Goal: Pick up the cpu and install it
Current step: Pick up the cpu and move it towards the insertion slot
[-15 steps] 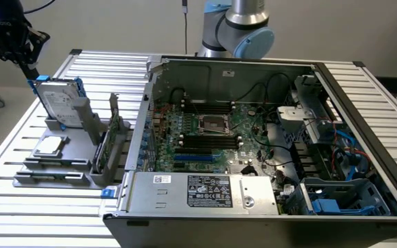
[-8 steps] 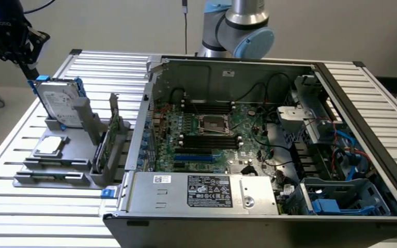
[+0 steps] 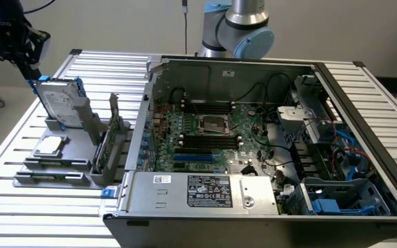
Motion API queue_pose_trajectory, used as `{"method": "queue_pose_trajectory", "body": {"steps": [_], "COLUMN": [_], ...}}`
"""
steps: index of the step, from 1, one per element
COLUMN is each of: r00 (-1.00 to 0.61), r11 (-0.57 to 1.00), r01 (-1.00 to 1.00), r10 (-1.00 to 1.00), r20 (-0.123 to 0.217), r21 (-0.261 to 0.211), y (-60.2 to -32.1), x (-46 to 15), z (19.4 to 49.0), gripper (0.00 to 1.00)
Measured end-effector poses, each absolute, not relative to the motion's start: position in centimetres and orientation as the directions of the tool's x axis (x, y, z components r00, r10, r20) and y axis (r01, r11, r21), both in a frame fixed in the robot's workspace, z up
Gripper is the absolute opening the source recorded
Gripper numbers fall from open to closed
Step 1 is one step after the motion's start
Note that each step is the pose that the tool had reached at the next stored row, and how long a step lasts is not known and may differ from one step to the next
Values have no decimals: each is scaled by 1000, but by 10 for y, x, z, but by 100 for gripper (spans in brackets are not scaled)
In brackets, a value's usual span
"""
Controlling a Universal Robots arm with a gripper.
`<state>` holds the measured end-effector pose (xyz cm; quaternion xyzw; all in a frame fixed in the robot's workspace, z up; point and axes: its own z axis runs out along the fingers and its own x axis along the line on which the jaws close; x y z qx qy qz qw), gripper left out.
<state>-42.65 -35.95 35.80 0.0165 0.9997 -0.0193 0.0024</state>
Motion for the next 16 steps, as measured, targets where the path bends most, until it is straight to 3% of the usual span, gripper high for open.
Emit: {"method": "queue_pose_trajectory", "body": {"steps": [1,7,10,11,16], "r00": [-999,-999,-999,-999,-999], "r11": [999,999,999,999,999], "r01": [33,33,33,33,32], "r10": [33,33,33,33,32], "r20": [-5,-5,-5,-5,-5], "r21": [-39,-38,-39,-39,-39], "y": [-359,-359,-361,-361,-369], "x": [-427,-427,-428,-428,-428], "z": [358,358,354,352,343], "gripper": [24,53,59,65,65]}}
